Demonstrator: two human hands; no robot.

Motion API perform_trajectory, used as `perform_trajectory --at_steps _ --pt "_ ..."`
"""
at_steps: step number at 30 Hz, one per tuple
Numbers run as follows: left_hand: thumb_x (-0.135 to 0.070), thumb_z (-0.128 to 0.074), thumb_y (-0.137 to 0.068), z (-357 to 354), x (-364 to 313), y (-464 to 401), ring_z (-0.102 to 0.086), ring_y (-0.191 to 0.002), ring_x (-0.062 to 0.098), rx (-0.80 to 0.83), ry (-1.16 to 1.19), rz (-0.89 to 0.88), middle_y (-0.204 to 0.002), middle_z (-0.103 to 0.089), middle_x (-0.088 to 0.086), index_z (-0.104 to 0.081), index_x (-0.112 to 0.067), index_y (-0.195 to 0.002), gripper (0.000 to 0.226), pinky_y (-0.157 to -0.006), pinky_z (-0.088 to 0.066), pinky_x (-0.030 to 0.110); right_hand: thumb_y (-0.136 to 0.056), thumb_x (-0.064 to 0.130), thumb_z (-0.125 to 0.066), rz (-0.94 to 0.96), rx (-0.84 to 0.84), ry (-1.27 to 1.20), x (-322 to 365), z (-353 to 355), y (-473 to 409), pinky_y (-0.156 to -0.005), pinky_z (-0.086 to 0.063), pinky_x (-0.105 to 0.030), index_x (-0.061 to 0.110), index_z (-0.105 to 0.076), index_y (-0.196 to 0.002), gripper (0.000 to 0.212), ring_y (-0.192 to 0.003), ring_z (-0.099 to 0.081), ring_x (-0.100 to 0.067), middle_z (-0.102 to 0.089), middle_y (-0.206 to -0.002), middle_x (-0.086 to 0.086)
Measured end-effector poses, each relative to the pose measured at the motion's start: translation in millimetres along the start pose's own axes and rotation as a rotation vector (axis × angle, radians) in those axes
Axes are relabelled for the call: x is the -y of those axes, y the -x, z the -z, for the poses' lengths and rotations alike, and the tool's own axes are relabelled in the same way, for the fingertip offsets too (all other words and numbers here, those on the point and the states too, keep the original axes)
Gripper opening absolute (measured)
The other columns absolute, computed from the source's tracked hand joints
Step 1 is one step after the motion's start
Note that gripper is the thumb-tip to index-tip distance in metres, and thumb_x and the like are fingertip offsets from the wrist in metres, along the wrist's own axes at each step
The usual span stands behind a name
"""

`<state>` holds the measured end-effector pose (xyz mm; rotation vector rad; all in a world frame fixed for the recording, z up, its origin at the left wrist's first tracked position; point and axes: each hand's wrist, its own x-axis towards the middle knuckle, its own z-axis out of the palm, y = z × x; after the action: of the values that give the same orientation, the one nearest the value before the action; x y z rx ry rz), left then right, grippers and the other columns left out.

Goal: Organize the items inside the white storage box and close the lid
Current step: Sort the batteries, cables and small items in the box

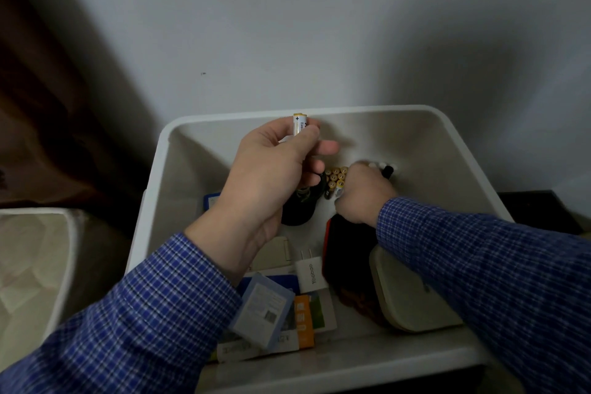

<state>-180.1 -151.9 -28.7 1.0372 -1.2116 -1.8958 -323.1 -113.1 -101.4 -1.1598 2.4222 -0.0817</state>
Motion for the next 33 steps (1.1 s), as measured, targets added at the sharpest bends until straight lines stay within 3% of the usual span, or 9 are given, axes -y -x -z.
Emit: perform_trajectory --at_steps 4,7,9,12,18,22,25,29,33 --pt "-0.008 -0.058 -0.099 0 1 2 -0.051 -0.053 0.010 0.094 -0.092 0.014 -0.083 -0.075 0.010 -0.067 -0.005 -0.105 0.011 -0.047 -0.044 0.018 -0.087 0.006 -0.057 0.187 -0.017 -0.022 -3 42 15 -0.060 -0.050 -0.027 0.011 -0.063 -0.077 0.012 -0.069 -0.066 -0.022 -0.067 -0.076 -0.007" --pt "-0.006 -0.060 -0.097 -2 6 4 -0.050 -0.050 0.009 0.179 -0.261 -0.015 -0.083 -0.076 0.011 -0.062 -0.004 -0.105 0.009 -0.047 -0.040 0.017 -0.091 0.005 -0.053 0.175 0.079 -0.719 -3 80 27 -0.047 -0.051 -0.026 0.011 -0.066 -0.082 0.017 -0.054 -0.062 -0.018 -0.068 -0.062 -0.005" --pt "-0.012 -0.062 -0.097 -2 11 6 -0.054 -0.050 0.002 0.172 -0.423 -0.074 -0.074 -0.075 -0.006 -0.053 -0.008 -0.116 0.022 -0.050 -0.041 0.013 -0.090 0.017 -0.060 0.247 0.257 -0.934 -7 97 37 -0.046 -0.051 -0.027 0.012 -0.072 -0.082 0.015 -0.052 -0.061 -0.018 -0.069 -0.066 -0.011" --pt "-0.019 -0.061 -0.097 0 18 7 -0.055 -0.050 -0.008 0.172 -0.609 -0.216 -0.060 -0.065 -0.021 -0.041 -0.016 -0.127 0.037 -0.048 -0.037 0.006 -0.087 0.031 -0.074 0.384 0.376 -0.753 -8 94 48 -0.056 -0.053 -0.025 0.013 -0.078 -0.082 0.019 -0.062 -0.063 -0.014 -0.072 -0.079 -0.017" --pt "-0.015 -0.063 -0.095 0 26 6 -0.059 -0.064 -0.010 0.230 -0.802 -0.323 -0.075 -0.066 -0.012 -0.041 -0.013 -0.131 0.043 -0.056 -0.042 0.007 -0.081 0.015 -0.081 0.447 0.147 -0.747 -10 74 54 -0.051 -0.050 -0.019 0.017 -0.075 -0.074 0.009 -0.060 -0.064 -0.012 -0.074 -0.071 -0.012" --pt "-0.034 -0.075 -0.085 7 28 5 -0.063 -0.077 0.000 0.270 -1.050 -0.175 -0.089 -0.066 -0.009 -0.050 -0.022 -0.115 0.041 -0.062 -0.051 0.017 -0.082 0.011 -0.079 0.306 0.050 -0.749 -21 68 43 -0.059 -0.057 -0.022 0.005 -0.072 -0.082 0.009 -0.066 -0.074 -0.018 -0.076 -0.072 -0.009" --pt "-0.044 -0.069 -0.088 8 31 8 -0.062 -0.083 0.007 0.432 -1.297 -0.085 -0.096 -0.065 -0.005 -0.059 -0.019 -0.110 0.035 -0.069 -0.055 0.026 -0.078 0.007 -0.079 0.149 -0.010 -0.575 -38 60 24 -0.065 -0.061 -0.027 0.005 -0.072 -0.083 0.009 -0.067 -0.075 -0.019 -0.075 -0.068 -0.008" --pt "-0.045 -0.061 -0.093 4 38 10 -0.059 -0.103 0.019 0.632 -1.431 -0.056 -0.120 -0.052 0.001 -0.058 -0.016 -0.124 0.043 -0.088 -0.054 0.038 -0.072 0.009 -0.078 0.110 0.025 -0.392 -38 31 12 -0.045 -0.039 -0.019 -0.001 -0.071 -0.065 0.014 -0.046 -0.049 -0.011 -0.055 -0.051 -0.008" --pt "-0.041 -0.062 -0.093 2 46 11 -0.056 -0.105 0.018 0.740 -1.441 -0.056 -0.121 -0.048 -0.002 -0.055 -0.017 -0.127 0.042 -0.089 -0.053 0.036 -0.076 0.015 -0.080 0.013 0.021 -0.363 -29 13 -6 -0.056 -0.046 -0.020 0.004 -0.077 -0.089 0.018 -0.070 -0.061 -0.018 -0.070 -0.079 -0.007"
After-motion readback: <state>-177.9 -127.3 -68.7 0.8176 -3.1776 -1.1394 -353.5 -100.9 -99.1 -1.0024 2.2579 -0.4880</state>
